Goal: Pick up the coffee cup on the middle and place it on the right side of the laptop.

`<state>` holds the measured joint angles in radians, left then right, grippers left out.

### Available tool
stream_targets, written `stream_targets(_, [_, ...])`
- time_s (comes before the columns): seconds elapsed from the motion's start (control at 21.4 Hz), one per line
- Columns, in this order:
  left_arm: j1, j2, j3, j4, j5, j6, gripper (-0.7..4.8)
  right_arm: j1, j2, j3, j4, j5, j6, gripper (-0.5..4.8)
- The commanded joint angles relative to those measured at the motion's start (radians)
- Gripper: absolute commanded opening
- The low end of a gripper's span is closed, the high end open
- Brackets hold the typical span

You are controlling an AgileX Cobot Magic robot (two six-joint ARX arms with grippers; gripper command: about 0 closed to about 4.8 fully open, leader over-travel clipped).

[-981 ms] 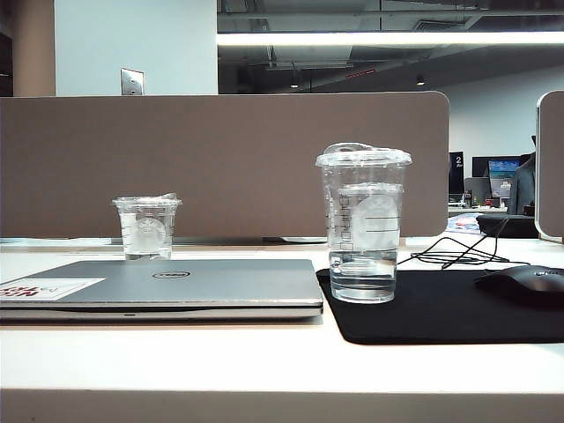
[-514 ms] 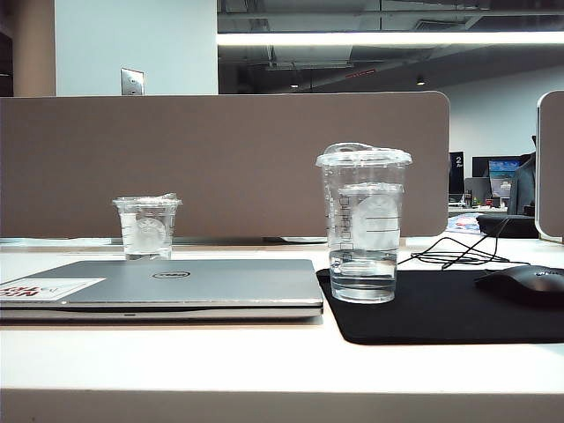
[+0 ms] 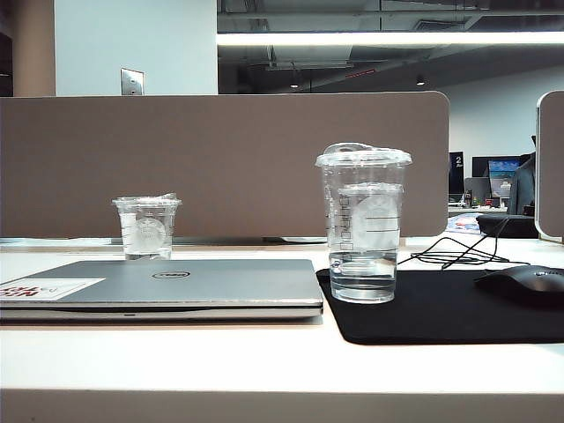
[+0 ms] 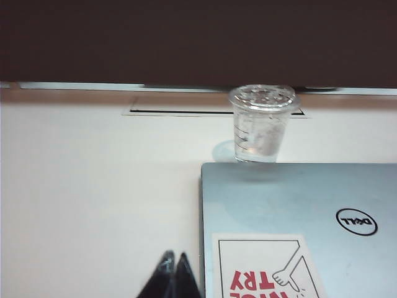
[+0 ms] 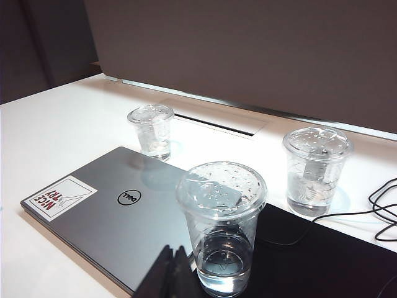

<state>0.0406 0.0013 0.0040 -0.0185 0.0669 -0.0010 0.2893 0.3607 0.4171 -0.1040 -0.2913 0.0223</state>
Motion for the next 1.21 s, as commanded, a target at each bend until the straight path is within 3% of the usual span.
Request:
stream_targets(0.05, [0.001, 0.000, 0.003, 0.013, -0.001, -0.003, -0.05, 0.000, -0.003, 0.005, 0.018, 0.001, 0.003, -0.08])
stream_targets(0.37, [-0.003, 0.000, 0.003, 0.013, 0.000, -0.003, -0.05, -0.001, -0.013, 0.000, 0.018, 0.002, 0.003, -0.08])
stream_targets(0.89, [-0.002, 0.000, 0.003, 0.011, 0.000, -0.003, -0.05, -0.067, -0.332, -0.142, -0.020, -0.022, 0.003, -0.08])
stream_targets(1.21, [-0.003, 0.000, 0.003, 0.011, 0.000, -0.003, -0.05, -0.077, -0.361, -0.226, -0.027, -0.025, 0.003, -0.08])
